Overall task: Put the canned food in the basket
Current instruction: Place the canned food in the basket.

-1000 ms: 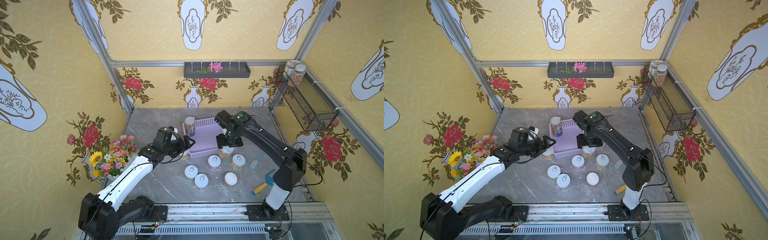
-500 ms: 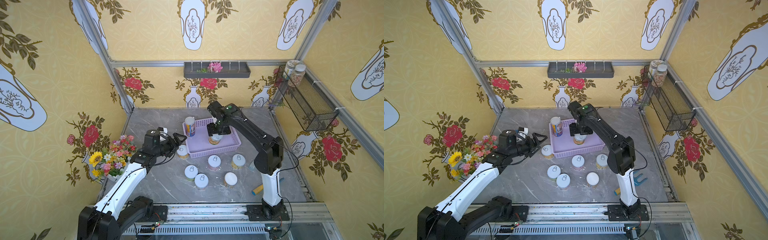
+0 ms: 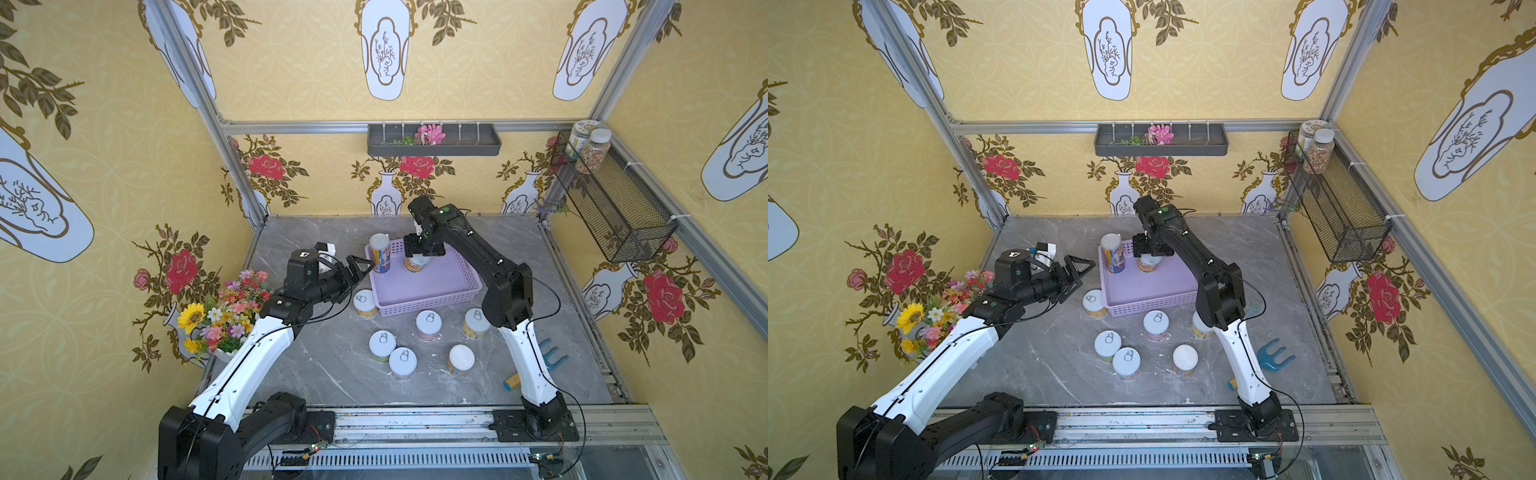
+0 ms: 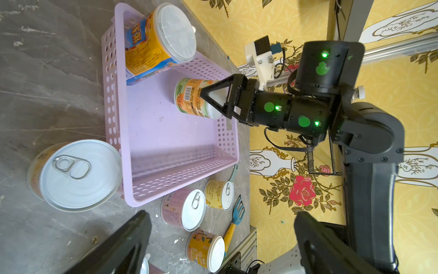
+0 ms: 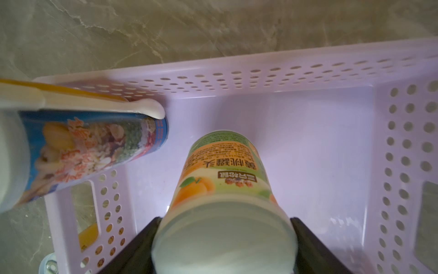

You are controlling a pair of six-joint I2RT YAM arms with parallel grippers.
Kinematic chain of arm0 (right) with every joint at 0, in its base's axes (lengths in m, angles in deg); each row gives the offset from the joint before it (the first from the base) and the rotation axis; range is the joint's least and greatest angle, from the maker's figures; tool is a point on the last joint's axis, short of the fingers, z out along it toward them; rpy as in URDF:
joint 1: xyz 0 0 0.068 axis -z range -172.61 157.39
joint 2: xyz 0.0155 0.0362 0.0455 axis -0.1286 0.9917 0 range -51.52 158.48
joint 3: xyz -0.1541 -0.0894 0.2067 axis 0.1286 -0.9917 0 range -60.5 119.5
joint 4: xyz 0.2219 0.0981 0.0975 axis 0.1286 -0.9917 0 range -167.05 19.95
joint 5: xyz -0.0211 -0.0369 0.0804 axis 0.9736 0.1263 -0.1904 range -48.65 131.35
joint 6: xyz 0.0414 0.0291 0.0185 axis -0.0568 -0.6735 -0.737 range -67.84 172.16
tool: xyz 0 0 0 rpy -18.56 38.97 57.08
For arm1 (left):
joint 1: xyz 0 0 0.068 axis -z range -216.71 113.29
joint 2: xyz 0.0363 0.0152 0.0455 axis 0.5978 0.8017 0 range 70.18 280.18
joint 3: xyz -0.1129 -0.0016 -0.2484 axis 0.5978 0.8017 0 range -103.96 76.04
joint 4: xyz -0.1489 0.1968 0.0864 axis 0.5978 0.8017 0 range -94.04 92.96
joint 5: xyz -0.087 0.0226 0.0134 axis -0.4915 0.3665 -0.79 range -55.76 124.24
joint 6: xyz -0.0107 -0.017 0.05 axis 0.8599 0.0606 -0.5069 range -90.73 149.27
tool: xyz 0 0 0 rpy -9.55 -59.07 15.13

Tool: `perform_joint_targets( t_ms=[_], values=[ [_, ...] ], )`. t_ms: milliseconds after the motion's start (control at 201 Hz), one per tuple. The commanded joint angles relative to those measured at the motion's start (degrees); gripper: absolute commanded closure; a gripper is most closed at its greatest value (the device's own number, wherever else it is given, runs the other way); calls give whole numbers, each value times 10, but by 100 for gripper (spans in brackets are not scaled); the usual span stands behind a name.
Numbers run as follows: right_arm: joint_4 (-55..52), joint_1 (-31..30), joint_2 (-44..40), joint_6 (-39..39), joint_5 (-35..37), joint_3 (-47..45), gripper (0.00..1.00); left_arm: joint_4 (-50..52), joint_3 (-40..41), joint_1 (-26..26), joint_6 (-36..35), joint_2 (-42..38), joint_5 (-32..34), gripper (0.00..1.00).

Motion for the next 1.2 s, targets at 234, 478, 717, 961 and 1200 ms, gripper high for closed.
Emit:
perform_joint_targets(
  t_ms=[234,478,717,961,1200],
  values=[
    [96,-4,32,25,-3,24,22,19,-7,-1,-25,12,-9,0],
    [114,-6,51,30,-4,31,21,29,-6,-1,-25,14,-14,0],
    [120,-8,67,35,-4,33,18,36,-2,-1,-24,8,-11,0],
    [131,-7,78,31,-11,33,7,48,-1,-1,-28,8,-7,0],
    [142,-1,69,30,-24,32,3,56,-4,-1,-32,13,2,0]
  ],
)
